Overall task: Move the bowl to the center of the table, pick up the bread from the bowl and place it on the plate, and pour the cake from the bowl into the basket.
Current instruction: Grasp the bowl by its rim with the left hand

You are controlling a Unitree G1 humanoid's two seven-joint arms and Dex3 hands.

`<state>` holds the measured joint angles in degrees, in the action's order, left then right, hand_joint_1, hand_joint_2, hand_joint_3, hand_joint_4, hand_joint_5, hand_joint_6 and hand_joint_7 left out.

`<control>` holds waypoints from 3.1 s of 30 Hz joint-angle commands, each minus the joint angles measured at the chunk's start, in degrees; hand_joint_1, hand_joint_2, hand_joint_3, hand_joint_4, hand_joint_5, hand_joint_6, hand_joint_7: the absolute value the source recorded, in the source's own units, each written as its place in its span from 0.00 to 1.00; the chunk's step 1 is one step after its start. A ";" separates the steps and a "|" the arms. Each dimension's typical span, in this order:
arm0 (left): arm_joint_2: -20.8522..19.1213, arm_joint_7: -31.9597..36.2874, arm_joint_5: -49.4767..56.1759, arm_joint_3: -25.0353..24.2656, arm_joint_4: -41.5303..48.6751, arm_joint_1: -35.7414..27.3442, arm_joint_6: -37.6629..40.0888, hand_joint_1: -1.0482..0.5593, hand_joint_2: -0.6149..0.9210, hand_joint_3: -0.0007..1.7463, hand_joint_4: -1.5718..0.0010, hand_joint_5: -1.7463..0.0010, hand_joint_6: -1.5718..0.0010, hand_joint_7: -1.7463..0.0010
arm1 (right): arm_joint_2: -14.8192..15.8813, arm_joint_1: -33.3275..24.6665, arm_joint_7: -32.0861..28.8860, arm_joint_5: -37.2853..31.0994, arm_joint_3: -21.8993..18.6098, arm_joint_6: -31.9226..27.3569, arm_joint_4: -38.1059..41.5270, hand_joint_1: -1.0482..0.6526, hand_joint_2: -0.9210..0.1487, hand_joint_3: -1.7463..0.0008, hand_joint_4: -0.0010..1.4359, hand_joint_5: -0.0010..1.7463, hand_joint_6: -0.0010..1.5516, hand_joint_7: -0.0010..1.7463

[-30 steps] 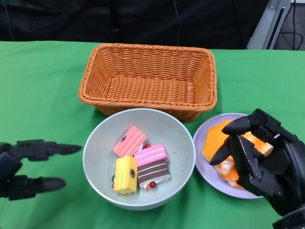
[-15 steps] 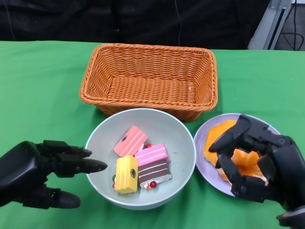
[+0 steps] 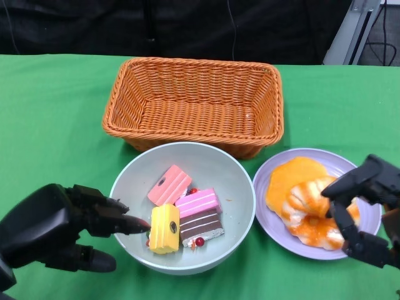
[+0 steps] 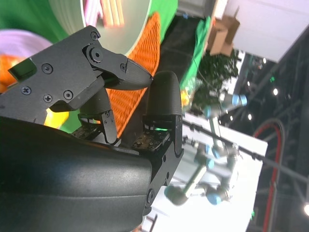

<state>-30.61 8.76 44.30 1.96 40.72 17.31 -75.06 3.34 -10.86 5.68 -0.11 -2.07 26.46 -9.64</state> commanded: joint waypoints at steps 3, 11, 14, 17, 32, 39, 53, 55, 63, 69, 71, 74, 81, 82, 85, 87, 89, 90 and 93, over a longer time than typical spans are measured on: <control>-2.58 7.31 5.39 3.47 1.91 3.15 1.51 0.38 0.98 0.00 0.42 0.97 0.44 0.98 | 0.03 0.48 -1.35 1.19 -1.84 0.12 -0.59 0.54 0.38 0.40 0.48 0.91 0.41 0.78; -4.38 16.96 12.64 11.63 4.67 8.05 4.79 0.40 0.98 0.00 0.39 0.97 0.39 0.98 | -1.10 2.03 -3.19 3.47 -4.21 0.01 0.10 0.55 0.40 0.35 0.50 0.92 0.42 0.75; -4.98 20.56 14.14 14.46 5.64 9.42 5.51 0.40 0.98 0.00 0.38 0.97 0.38 0.98 | -1.25 2.05 -3.14 3.87 -4.30 -0.19 0.11 0.55 0.39 0.34 0.51 0.91 0.42 0.75; -5.60 23.05 14.61 16.57 6.14 10.08 6.07 0.40 0.98 0.00 0.38 0.98 0.38 0.98 | -1.28 2.06 -3.10 3.90 -4.33 -0.19 0.11 0.55 0.40 0.34 0.51 0.91 0.42 0.75; -6.80 31.05 16.77 26.98 9.98 16.19 7.67 0.39 1.00 0.00 0.32 0.98 0.34 0.99 | -2.62 1.04 -2.85 4.24 -3.72 -1.68 -1.18 0.54 0.43 0.33 0.48 0.93 0.42 0.74; -7.44 31.00 16.05 27.84 9.02 16.02 6.88 0.41 0.98 0.00 0.32 0.99 0.34 0.99 | -3.01 0.96 -3.04 4.40 -3.72 -2.53 -1.58 0.55 0.42 0.34 0.48 0.93 0.42 0.73; -6.38 29.48 15.66 29.88 6.25 17.47 2.80 0.38 0.99 0.00 0.29 0.98 0.31 0.99 | -3.19 0.72 -3.47 5.03 -4.49 -3.09 -1.92 0.53 0.40 0.35 0.49 0.92 0.43 0.73; -6.17 29.37 15.85 30.31 5.81 17.83 2.28 0.37 1.00 0.00 0.27 0.97 0.29 0.98 | -3.32 0.67 -3.41 5.70 -4.51 -3.52 -2.23 0.53 0.37 0.38 0.48 0.93 0.42 0.73; -5.85 27.68 15.37 31.22 4.97 18.61 1.36 0.35 1.00 0.01 0.24 0.97 0.28 0.99 | -3.66 0.43 -3.92 5.81 -4.52 -4.60 -2.93 0.53 0.35 0.40 0.47 0.94 0.42 0.73; -5.32 25.12 15.11 31.58 4.87 19.50 0.31 0.35 0.99 0.01 0.23 0.97 0.27 0.99 | -4.35 0.39 -4.45 6.13 -4.62 -5.08 -3.28 0.52 0.35 0.40 0.47 0.94 0.42 0.73; -5.04 24.22 15.15 31.79 5.10 19.90 0.11 0.36 1.00 0.01 0.23 0.97 0.27 0.99 | -4.47 0.26 -4.75 5.70 -4.66 -5.26 -3.61 0.52 0.34 0.40 0.47 0.94 0.42 0.73; -4.79 22.48 14.96 31.90 4.99 20.35 0.23 0.36 1.00 0.01 0.24 0.98 0.26 0.99 | -4.68 0.19 -4.89 5.93 -4.62 -5.73 -3.86 0.51 0.34 0.40 0.47 0.94 0.42 0.73; -4.57 17.78 13.90 31.41 3.44 20.01 2.98 0.36 1.00 0.02 0.26 0.99 0.28 1.00 | -5.01 -0.04 -4.85 6.32 -4.45 -6.43 -4.43 0.52 0.34 0.39 0.47 0.95 0.41 0.74; -4.59 16.76 13.67 31.26 2.83 19.64 4.09 0.36 1.00 0.03 0.26 0.99 0.29 1.00 | -5.01 -0.07 -4.82 6.39 -4.48 -6.41 -4.44 0.52 0.34 0.39 0.47 0.95 0.41 0.74; -4.49 14.63 13.35 30.82 0.81 18.06 8.14 0.36 1.00 0.04 0.30 1.00 0.33 1.00 | -5.06 -0.02 -4.92 6.24 -4.42 -6.44 -4.30 0.52 0.35 0.39 0.47 0.95 0.41 0.74; -4.30 14.05 13.08 30.73 -0.30 17.14 10.24 0.37 1.00 0.04 0.31 1.00 0.35 1.00 | -4.99 -0.05 -4.83 6.22 -4.45 -6.22 -4.15 0.52 0.35 0.38 0.47 0.95 0.41 0.74; -4.15 12.94 12.80 30.68 -1.73 16.10 12.75 0.39 1.00 0.03 0.32 1.00 0.36 1.00 | -4.92 -0.12 -4.94 5.95 -4.57 -6.09 -4.15 0.52 0.35 0.38 0.47 0.95 0.41 0.74; -4.06 12.34 12.61 30.66 -2.31 15.66 13.80 0.39 1.00 0.03 0.33 1.00 0.36 1.00 | -5.04 -0.10 -4.92 6.26 -4.56 -6.24 -4.20 0.52 0.35 0.39 0.47 0.95 0.41 0.74; -3.89 10.75 12.05 30.54 -4.18 14.43 16.51 0.42 1.00 0.02 0.33 1.00 0.36 1.00 | -5.08 -0.06 -4.78 6.56 -4.48 -6.32 -4.16 0.52 0.35 0.38 0.47 0.95 0.42 0.74</control>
<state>-34.06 20.65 57.02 32.95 37.36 32.62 -59.48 -1.74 -10.73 1.03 5.64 -6.13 20.44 -13.46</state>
